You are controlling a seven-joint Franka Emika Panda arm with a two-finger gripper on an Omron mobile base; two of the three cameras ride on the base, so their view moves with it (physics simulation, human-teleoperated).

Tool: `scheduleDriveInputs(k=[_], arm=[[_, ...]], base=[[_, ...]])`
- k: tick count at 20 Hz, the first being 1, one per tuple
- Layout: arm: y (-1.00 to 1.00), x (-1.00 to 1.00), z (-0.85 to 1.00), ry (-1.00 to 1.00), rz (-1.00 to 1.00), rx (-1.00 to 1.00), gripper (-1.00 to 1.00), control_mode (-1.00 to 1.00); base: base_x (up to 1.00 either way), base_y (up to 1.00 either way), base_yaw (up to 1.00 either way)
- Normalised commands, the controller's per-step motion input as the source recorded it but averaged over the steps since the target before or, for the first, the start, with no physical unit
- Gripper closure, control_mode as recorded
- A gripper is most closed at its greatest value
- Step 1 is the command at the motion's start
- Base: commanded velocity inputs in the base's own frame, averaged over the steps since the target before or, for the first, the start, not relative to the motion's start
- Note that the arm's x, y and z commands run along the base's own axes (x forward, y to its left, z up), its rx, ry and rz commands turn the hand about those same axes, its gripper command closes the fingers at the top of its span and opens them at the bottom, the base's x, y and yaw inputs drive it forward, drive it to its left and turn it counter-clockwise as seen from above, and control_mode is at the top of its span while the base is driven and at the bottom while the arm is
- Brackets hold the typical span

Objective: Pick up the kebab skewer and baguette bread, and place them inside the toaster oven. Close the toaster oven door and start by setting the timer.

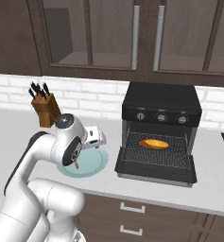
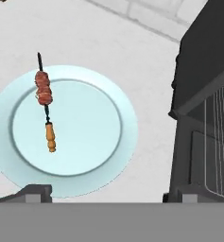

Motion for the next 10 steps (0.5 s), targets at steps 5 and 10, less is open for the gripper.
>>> scheduleDriveInputs(k=[5, 10], arm=[[0.47, 0.03, 0.00, 0.13, 0.00, 0.00, -1.00, -1.00], [0.49, 0.04, 0.00, 0.08, 0.00, 0.00, -1.00, -1.00]], base=[[0.00, 0.00, 0.00], [0.00, 0.00, 0.00]])
